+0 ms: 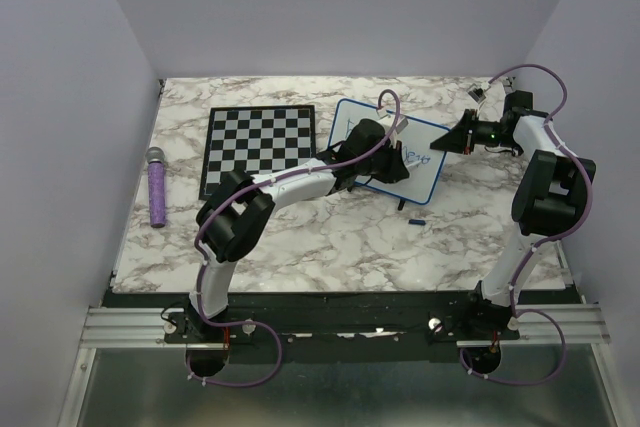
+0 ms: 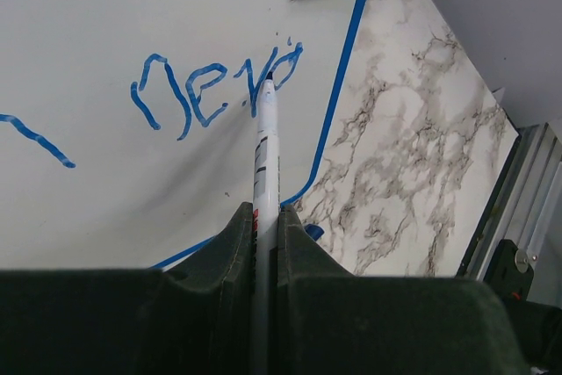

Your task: Write a sentence on the whiteboard

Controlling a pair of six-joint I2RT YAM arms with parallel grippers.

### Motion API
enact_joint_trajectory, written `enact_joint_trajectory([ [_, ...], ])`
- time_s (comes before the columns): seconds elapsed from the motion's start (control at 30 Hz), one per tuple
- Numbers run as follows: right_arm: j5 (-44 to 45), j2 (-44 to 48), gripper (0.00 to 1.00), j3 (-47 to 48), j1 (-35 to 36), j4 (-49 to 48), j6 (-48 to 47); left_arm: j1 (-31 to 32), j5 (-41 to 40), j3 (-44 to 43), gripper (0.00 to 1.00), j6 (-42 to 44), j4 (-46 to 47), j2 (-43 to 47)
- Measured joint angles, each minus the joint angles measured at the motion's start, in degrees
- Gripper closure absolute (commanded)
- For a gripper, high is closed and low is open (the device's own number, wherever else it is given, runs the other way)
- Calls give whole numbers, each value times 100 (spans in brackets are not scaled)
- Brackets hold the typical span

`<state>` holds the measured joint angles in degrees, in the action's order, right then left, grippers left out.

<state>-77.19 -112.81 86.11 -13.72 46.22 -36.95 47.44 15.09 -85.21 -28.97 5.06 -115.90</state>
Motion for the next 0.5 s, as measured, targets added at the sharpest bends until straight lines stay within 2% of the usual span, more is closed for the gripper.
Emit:
enact_joint_trajectory([
  [0.5, 0, 0, 99, 0, 0, 0, 0, -13, 50, 50, 100, 2, 0, 9],
])
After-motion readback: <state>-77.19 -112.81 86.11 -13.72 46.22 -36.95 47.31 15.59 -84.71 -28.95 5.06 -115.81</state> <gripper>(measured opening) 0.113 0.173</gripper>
